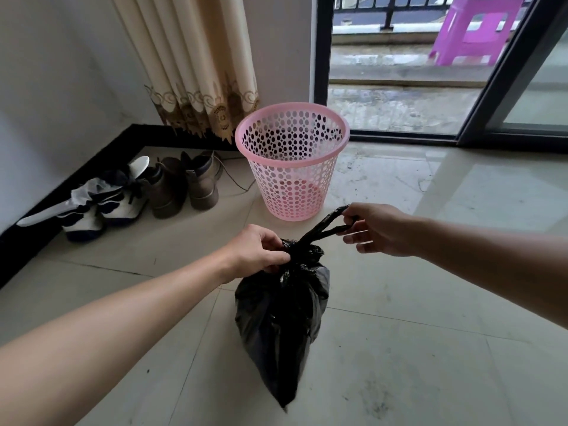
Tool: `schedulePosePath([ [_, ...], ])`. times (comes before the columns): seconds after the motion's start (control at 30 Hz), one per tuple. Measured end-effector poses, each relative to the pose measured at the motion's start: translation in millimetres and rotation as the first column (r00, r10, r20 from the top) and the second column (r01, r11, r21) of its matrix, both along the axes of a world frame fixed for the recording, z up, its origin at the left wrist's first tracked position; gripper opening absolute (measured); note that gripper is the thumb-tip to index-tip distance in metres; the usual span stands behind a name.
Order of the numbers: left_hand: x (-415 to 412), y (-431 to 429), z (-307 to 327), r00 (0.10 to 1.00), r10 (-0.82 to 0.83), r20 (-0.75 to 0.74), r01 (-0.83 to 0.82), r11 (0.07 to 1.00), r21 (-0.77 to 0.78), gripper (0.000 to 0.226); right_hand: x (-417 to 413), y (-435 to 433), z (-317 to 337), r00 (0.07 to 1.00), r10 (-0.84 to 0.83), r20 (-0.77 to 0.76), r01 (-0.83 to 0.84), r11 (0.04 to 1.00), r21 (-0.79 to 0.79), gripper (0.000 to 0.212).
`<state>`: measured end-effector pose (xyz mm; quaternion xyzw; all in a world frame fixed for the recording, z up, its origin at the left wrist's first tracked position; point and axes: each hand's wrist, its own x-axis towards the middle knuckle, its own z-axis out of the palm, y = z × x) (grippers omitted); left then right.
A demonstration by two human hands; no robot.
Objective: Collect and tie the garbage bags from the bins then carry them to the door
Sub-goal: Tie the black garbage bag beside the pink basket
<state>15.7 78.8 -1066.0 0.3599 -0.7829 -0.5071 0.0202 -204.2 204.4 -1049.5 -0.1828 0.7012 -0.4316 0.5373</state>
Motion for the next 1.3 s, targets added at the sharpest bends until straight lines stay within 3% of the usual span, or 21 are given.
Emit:
schedulePosePath([
  [0.23, 8, 2, 4, 0.996, -0.085, 0.021, 0.085, 0.996, -0.002, 0.008, 4, -7, 11, 0.999, -0.018, -0.050, 0.017, 1.000, -0.017, 0.026],
  [0.33, 25, -15, -4, 0.990, -0.083, 0.117, 0.089, 0.995, -0.044, 0.015, -10, -6, 21, 0.961, -0.232, -0.151, 0.226, 0.972, -0.057, 0.019],
  [0.43, 53, -34, -17, 0.980, 0.006, 0.198, 0.022, 0.990, -0.142, 0.016, -41, 2, 34, 0.907, -0.393, -0.152, 0.382, 0.919, -0.097, 0.018],
  [0.53, 53, -35, -21, 0.980, 0.062, 0.189, -0.018, 0.975, -0.222, 0.013, -59, 9, 36, 0.921, -0.382, -0.083, 0.377, 0.924, -0.068, 0.023],
  [0.67, 6, -13, -15, 0.997, -0.040, 0.073, 0.056, 0.968, -0.243, 0.008, -56, 6, 32, 0.942, -0.337, 0.001, 0.336, 0.939, -0.068, 0.027],
  [0.83, -74, 11, -9, 0.984, -0.169, -0.047, 0.154, 0.960, -0.233, 0.035, -48, 9, 31, 0.958, -0.281, 0.049, 0.284, 0.957, -0.066, 0.034],
  [0.93, -112, 17, -12, 0.970, -0.245, -0.002, 0.241, 0.953, -0.183, 0.053, -50, 14, 29, 0.961, -0.270, 0.067, 0.274, 0.959, -0.067, 0.039],
  [1.0, -126, 17, -16, 0.942, -0.331, 0.054, 0.336, 0.929, -0.157, 0.039, -52, 16, 29, 0.963, -0.259, 0.077, 0.264, 0.962, -0.066, 0.040],
  [1.1, -137, 22, -23, 0.893, -0.423, 0.150, 0.449, 0.859, -0.248, 0.012, -61, 21, 26, 0.962, -0.257, 0.098, 0.264, 0.962, -0.069, 0.042],
  [1.3, -123, 16, -38, 0.898, -0.392, 0.199, 0.440, 0.811, -0.386, 0.010, -74, 26, 16, 0.931, -0.349, 0.107, 0.360, 0.927, -0.105, 0.031],
])
